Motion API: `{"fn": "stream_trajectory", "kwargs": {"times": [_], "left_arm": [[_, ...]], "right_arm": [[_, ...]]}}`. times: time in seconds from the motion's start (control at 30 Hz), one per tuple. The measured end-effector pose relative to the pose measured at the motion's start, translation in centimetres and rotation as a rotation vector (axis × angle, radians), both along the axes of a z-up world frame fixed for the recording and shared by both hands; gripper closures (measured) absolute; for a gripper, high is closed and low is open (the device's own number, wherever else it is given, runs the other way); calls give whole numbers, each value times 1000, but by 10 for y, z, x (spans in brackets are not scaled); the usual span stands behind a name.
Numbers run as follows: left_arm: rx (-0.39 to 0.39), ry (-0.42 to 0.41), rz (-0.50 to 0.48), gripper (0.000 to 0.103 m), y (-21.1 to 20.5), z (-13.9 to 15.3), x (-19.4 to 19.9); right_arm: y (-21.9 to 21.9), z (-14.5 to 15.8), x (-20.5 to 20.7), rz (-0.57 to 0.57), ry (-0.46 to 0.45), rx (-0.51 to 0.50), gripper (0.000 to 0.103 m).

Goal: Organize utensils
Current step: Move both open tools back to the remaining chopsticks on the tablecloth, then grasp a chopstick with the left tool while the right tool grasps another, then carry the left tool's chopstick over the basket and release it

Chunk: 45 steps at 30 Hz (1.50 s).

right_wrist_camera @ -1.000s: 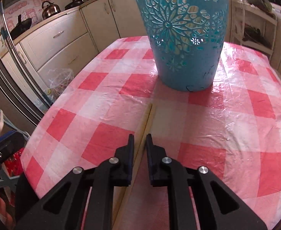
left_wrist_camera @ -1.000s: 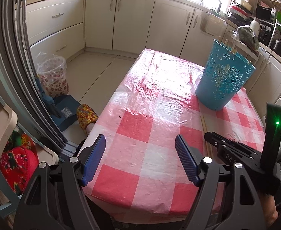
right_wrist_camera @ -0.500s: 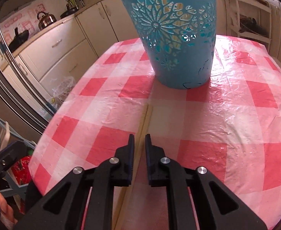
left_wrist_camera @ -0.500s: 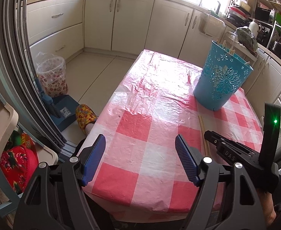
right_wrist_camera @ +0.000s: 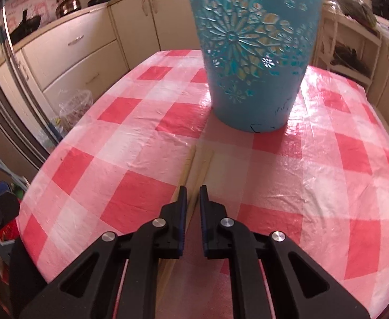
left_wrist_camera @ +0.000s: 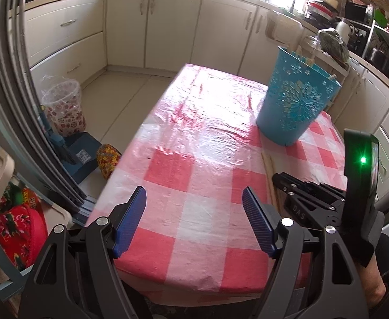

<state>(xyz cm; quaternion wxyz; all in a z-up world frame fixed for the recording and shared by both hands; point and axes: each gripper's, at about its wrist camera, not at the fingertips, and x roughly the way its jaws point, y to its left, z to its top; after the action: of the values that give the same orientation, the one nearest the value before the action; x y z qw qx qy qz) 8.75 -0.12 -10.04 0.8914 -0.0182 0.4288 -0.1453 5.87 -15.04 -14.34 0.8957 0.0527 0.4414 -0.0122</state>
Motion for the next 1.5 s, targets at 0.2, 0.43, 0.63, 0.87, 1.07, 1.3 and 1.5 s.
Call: {"fn": "stream_trajectory", "kwargs": {"times": [0.2,0.43,0.63,0.87,1.07,1.3,1.5], "left_arm": [[19,48,-101,32,-48,-9,18],[135,86,-181,32,-122,-34,38],[178,145,-129,35,-134,-53,53],[209,117,-188,97,-145,-51,53],[185,123,-178,98,-131,-51,48],[217,124,-190,96,-129,-52,50],[182,123,-196,98,-122,-51,51]], "right_arm": [[-21,2,-19,71,20,-51,94],[-66,1,-45,34,-12,24,97],[-66,2,-46,39,-25,46,93],[-56,1,-39,59,-23,7,74],[-59,2,-36,38,-1,-25,96],[-54,1,-32,39,2,-75,94],[-54,1,-32,20,-6,-59,97]]}}
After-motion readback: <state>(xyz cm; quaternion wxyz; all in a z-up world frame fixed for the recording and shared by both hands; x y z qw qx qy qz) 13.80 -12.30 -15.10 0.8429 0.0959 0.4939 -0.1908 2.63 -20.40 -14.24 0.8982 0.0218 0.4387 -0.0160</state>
